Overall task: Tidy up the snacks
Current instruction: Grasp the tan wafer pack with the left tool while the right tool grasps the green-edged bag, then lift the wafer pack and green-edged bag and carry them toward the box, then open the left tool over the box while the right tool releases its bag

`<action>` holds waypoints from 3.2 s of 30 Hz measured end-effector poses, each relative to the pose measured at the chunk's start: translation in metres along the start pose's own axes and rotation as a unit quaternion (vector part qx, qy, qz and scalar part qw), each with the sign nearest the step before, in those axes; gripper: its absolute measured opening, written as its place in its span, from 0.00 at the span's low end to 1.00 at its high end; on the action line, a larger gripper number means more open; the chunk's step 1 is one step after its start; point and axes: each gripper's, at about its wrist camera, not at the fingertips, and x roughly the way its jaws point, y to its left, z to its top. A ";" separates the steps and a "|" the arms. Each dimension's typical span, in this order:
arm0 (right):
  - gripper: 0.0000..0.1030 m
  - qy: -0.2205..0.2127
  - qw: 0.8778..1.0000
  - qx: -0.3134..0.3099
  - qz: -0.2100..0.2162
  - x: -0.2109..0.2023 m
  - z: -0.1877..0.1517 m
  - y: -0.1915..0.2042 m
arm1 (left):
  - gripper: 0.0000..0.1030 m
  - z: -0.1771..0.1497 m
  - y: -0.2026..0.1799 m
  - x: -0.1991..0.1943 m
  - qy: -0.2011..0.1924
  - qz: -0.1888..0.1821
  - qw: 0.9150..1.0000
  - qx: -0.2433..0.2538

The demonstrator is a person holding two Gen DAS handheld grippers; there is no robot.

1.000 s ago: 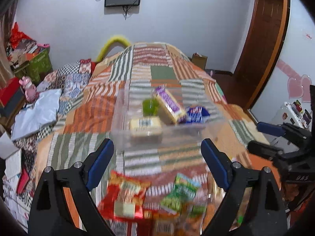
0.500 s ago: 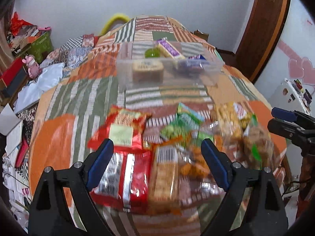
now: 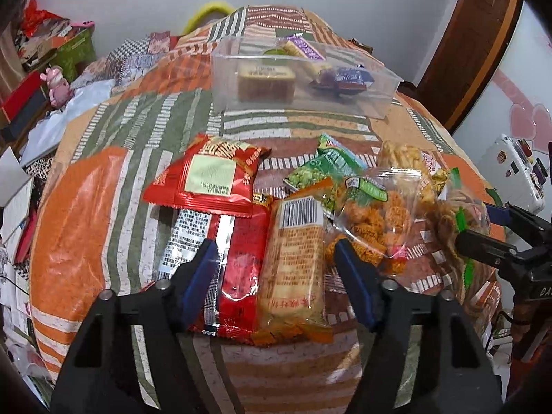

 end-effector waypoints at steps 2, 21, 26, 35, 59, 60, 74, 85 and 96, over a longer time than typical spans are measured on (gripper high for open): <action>0.91 -0.001 1.000 0.008 0.007 0.002 0.001 -0.004 | 0.59 -0.001 -0.001 0.003 0.005 -0.002 1.000 -0.001; 0.72 -0.014 0.998 0.046 0.033 -0.002 -0.002 -0.022 | 0.34 -0.004 -0.005 0.008 -0.001 -0.016 1.000 0.005; 0.68 -0.023 0.998 0.050 0.037 -0.010 0.000 -0.023 | 0.34 -0.005 -0.006 0.008 -0.003 -0.016 1.000 -0.001; 0.67 -0.064 0.997 0.041 0.034 -0.039 0.015 -0.022 | 0.33 0.001 -0.009 -0.012 -0.028 -0.024 0.999 -0.003; 0.67 -0.157 0.987 -0.018 0.015 -0.041 0.125 -0.013 | 0.33 0.134 -0.005 -0.033 -0.147 -0.018 0.989 0.014; 0.67 -0.157 0.987 -0.020 0.014 -0.038 0.130 -0.012 | 0.33 0.139 -0.004 -0.029 -0.145 -0.018 0.989 0.014; 0.68 -0.123 0.992 -0.023 0.007 0.038 0.183 -0.019 | 0.33 0.196 0.013 0.056 -0.106 -0.026 0.994 0.006; 0.68 -0.087 0.996 -0.024 -0.003 0.081 0.194 -0.028 | 0.32 0.213 0.019 0.100 -0.087 -0.004 0.996 0.014; 0.75 -0.060 0.997 -0.029 -0.023 0.100 0.192 -0.028 | 0.33 0.213 0.015 0.112 -0.071 0.013 0.997 0.022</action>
